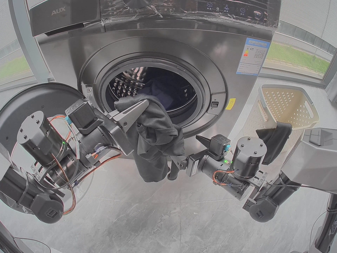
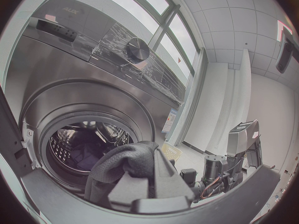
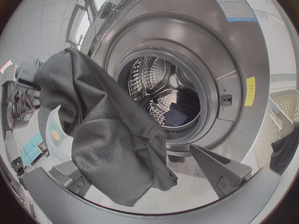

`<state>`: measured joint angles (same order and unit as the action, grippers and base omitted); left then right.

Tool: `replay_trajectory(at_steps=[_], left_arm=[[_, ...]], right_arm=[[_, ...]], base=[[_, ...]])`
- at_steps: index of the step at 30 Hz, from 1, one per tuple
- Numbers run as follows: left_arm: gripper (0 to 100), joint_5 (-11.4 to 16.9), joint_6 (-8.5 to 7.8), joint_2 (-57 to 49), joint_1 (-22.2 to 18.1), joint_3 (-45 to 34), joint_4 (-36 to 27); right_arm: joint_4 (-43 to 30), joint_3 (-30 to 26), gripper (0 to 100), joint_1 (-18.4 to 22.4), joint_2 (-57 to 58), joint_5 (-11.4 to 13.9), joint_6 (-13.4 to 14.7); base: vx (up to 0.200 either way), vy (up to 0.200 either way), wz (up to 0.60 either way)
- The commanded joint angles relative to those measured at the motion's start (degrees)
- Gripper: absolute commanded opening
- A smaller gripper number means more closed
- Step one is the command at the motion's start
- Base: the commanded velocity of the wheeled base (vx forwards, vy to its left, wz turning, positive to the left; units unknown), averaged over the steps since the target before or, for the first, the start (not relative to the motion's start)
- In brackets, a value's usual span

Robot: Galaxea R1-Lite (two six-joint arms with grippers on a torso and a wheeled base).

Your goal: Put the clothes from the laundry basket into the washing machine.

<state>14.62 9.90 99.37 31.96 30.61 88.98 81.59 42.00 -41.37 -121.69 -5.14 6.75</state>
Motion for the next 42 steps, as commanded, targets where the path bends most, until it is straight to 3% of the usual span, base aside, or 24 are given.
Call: replay_trajectory(at_steps=[1, 20, 29, 30, 42], left_arm=[[0, -0.64, 0.21, -0.22, -0.06, 0.33, 0.05], [0, -0.91, -0.06, 0.48, 0.03, -0.46, 0.05], [0, -0.91, 0.21, 0.39, -0.06, -0.64, 0.05], [0, -0.91, 0.21, 0.30, -0.06, -0.73, 0.05], [0, -0.91, 1.35, -0.05, -0.50, -0.29, 0.05]], right_arm=[[0.06, -0.42, 100, -1.08, -1.45, -0.04, 0.10], [2.61, 4.50, 100, -2.66, -0.22, -0.22, 0.89], [2.78, 3.97, 100, -0.64, 2.24, -0.04, 1.68], [2.78, 3.97, 0, -0.55, 1.98, -0.04, 1.77], [2.87, 3.88, 0, -0.72, -0.48, 0.05, 1.77]], base=[[0.000, 0.000, 0.00], [0.000, 0.000, 0.00], [0.000, 0.000, 0.00], [0.000, 0.000, 0.00], [0.000, 0.000, 0.00]])
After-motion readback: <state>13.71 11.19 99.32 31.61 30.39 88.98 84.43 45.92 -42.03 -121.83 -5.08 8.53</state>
